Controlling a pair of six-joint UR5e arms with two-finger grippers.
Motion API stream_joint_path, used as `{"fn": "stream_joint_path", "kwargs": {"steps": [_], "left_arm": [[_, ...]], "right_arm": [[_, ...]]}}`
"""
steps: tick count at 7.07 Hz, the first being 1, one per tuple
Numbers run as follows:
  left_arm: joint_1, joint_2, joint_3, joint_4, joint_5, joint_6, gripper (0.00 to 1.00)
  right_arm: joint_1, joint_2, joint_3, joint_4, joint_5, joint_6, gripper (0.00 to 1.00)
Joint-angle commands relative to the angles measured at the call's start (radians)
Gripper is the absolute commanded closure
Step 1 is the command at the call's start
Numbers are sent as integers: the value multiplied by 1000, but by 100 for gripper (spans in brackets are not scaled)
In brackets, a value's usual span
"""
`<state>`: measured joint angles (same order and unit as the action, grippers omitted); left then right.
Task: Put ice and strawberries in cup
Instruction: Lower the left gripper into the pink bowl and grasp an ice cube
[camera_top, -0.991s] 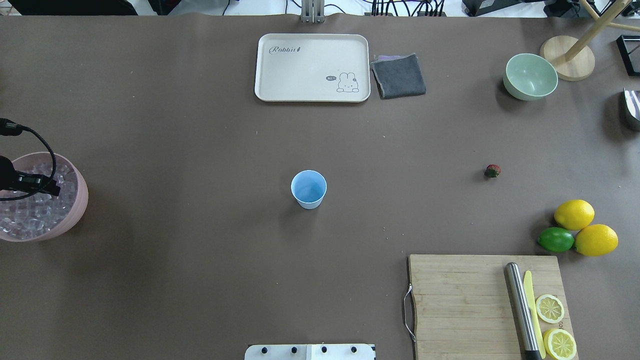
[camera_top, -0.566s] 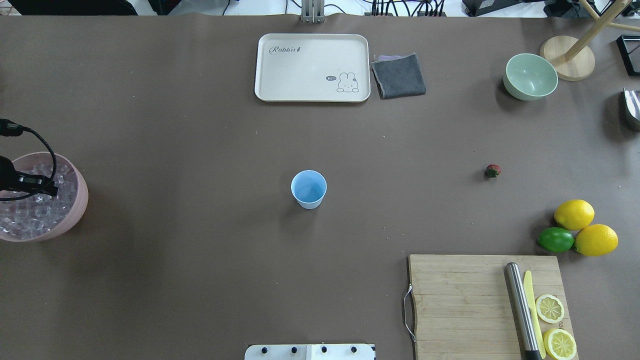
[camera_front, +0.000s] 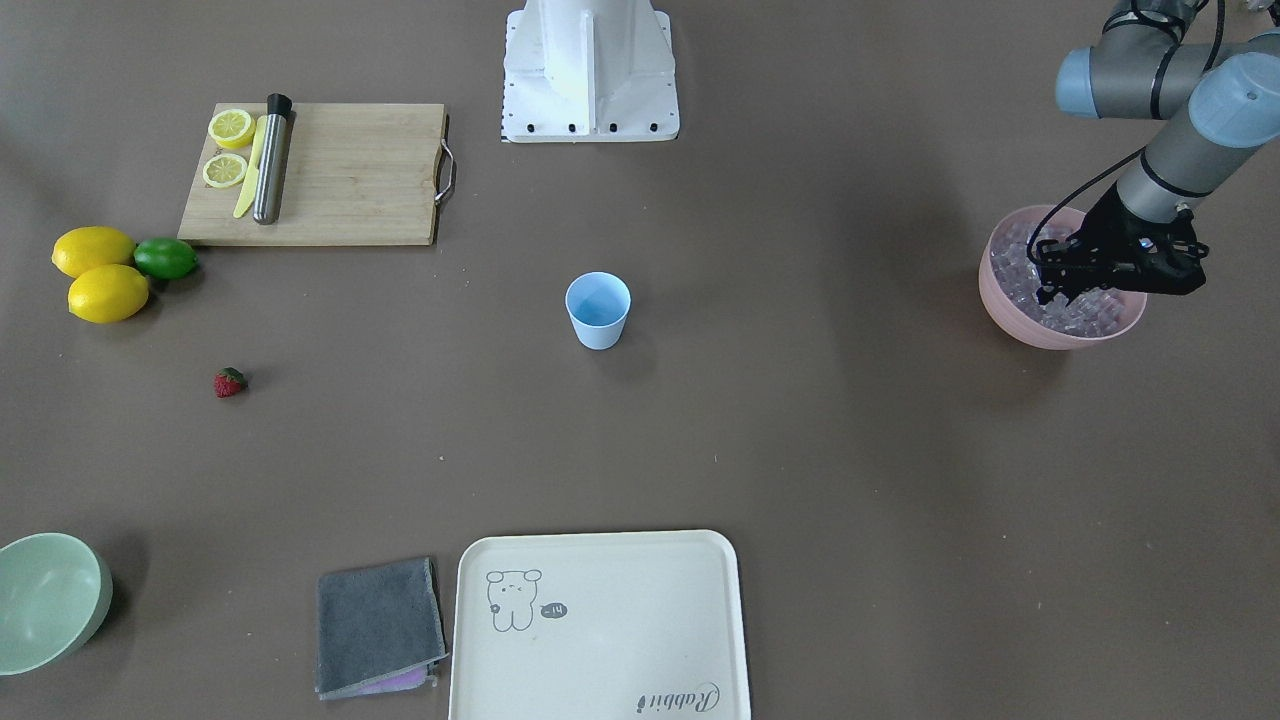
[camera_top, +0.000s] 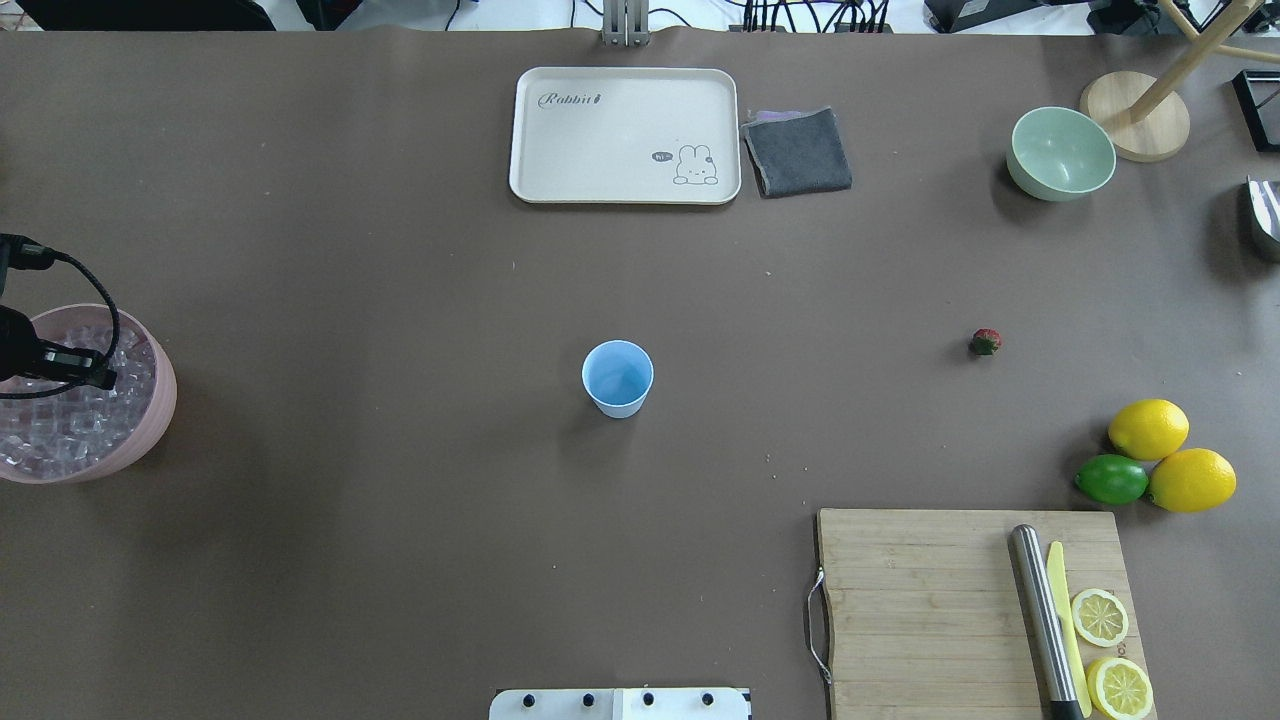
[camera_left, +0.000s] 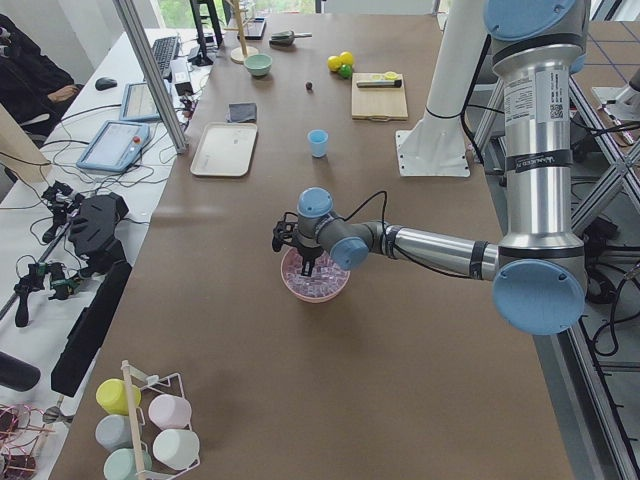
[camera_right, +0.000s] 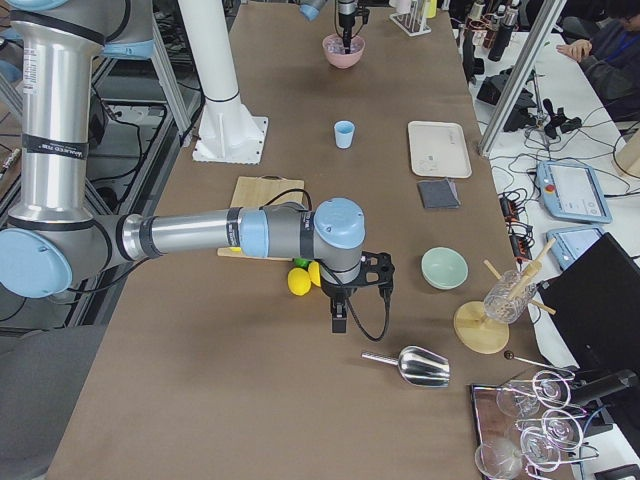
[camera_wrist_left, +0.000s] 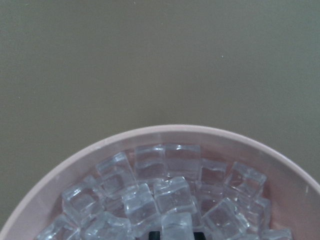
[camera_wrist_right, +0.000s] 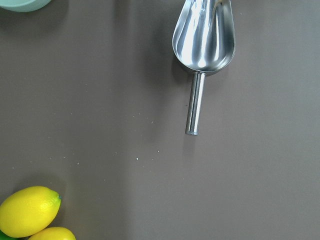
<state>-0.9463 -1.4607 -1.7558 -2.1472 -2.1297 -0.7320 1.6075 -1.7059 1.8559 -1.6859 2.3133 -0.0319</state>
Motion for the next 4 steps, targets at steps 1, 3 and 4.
{"fn": "stream_joint_path", "kwargs": {"steps": [1,3,4], "left_arm": [[-29,2,-2,4,-6,69,100],[-128,6,-5,20,-93,172,100],[-190,6,-13,20,-155,213,100]], "right_arm": [[0,0,-1,0,0,0,0],[0,-1,-1,2,2,1,0],[0,-1,0,2,2,1,0]]}}
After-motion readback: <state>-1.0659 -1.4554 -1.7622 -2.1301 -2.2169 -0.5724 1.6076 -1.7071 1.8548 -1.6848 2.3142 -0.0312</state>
